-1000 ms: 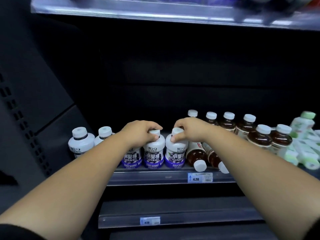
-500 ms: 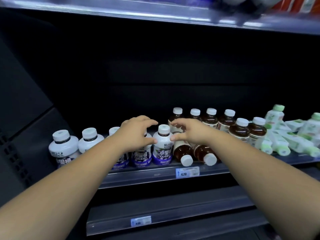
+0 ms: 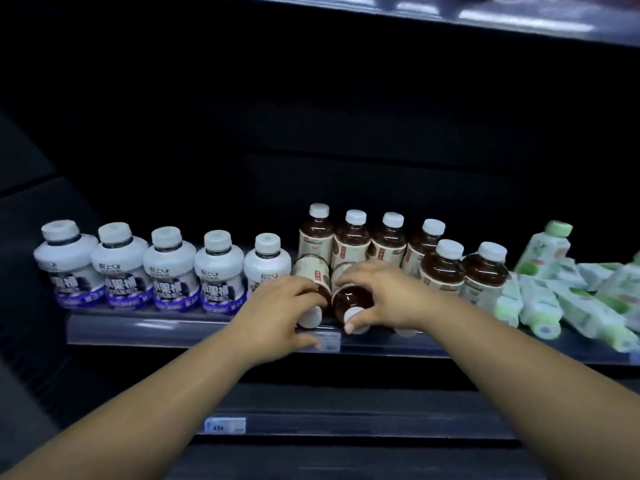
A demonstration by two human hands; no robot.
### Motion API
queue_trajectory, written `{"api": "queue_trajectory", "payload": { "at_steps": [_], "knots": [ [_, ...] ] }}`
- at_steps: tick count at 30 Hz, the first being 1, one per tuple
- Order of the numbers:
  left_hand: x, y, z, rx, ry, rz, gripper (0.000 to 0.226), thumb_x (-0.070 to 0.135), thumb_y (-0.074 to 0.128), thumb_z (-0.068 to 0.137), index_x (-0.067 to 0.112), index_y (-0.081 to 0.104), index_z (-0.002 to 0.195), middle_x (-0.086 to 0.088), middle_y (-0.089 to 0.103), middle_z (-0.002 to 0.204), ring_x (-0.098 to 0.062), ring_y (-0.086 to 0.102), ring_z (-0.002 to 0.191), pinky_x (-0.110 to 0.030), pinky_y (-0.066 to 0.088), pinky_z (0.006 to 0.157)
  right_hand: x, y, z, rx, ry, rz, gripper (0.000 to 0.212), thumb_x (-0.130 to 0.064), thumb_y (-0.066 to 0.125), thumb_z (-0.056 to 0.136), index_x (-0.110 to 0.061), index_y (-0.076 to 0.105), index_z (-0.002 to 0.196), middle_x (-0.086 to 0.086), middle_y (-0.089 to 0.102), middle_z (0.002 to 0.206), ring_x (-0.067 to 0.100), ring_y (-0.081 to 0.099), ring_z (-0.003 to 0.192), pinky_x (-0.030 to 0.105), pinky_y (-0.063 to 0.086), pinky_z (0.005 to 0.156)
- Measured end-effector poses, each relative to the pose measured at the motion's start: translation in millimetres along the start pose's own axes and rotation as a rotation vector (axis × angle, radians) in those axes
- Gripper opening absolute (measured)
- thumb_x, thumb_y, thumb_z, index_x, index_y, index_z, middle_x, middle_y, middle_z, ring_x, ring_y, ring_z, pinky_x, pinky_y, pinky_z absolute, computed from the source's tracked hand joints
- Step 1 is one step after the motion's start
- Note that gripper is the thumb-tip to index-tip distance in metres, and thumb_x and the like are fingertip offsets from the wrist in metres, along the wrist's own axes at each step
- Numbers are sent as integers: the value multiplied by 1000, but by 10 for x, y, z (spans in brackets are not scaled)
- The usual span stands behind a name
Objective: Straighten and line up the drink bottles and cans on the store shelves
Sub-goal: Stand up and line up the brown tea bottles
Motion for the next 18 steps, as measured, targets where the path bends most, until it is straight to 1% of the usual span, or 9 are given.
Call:
{"api": "queue_trajectory", "payload": {
  "at_steps": [2, 4, 7, 10, 12, 15, 18],
  "knots": [
    [31, 60, 26, -20, -52, -33, 65, 58, 79, 68, 29, 64, 123, 9, 56, 129, -16, 50, 115, -37, 43, 97, 71, 31, -64, -6, -29, 18, 86, -71, 73, 63, -36, 51, 138, -15, 50, 138, 9, 39, 129, 36, 32, 110],
    [45, 56, 61, -6, -89, -57, 64, 58, 78, 68, 29, 63, 124, 10, 55, 128, -15, 51, 115, -37, 45, 97, 133, 50, -114, 12, -51, 78, 81, -66, 78, 65, -36, 53, 136, -16, 51, 134, 7, 41, 124, 30, 34, 106],
    [35, -77, 149, 39, -122, -119, 56, 57, 75, 72, 33, 63, 121, 15, 52, 127, -8, 51, 115, -36, 49, 94, 207, -8, -105, 46, -26, 216, 73, -57, 82, 68, -37, 55, 133, -19, 50, 130, 1, 44, 115, 25, 38, 99],
    [-6, -331, 334, 85, -76, -66, 48, 46, 76, 77, 31, 64, 121, 13, 54, 128, -9, 56, 112, -33, 52, 88, 263, -186, -13, 111, 26, 282, 69, -58, 81, 69, -42, 55, 131, -22, 49, 131, 0, 47, 119, 28, 40, 102],
    [-56, -524, 504, 83, -51, -21, 45, 43, 74, 80, 32, 63, 122, 14, 54, 127, -9, 55, 113, -33, 51, 89, 284, -314, 75, 167, 52, 290, 62, -54, 81, 71, -44, 57, 128, -23, 51, 128, -1, 48, 118, 28, 42, 101],
    [-209, -777, 785, 12, -71, 11, 46, 42, 74, 81, 34, 60, 124, 15, 55, 122, -7, 54, 110, -32, 49, 92, 287, -497, 229, 243, 106, 325, 58, -49, 81, 74, -45, 57, 126, -25, 53, 123, -6, 51, 114, 27, 46, 99],
    [-408, -892, 1035, -65, -140, -36, 48, 39, 76, 80, 33, 60, 125, 12, 56, 118, -9, 56, 107, -33, 50, 91, 327, -627, 383, 286, 167, 357, 58, -44, 83, 74, -41, 59, 127, -23, 52, 126, 2, 51, 120, 29, 46, 100]
  ]
}}
Point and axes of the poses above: each hand's wrist, its own z-axis towards the middle knuckle, its own y-axis out of the palm, x = y × z, the point moved 2 cm from there along z, towards the middle knuckle
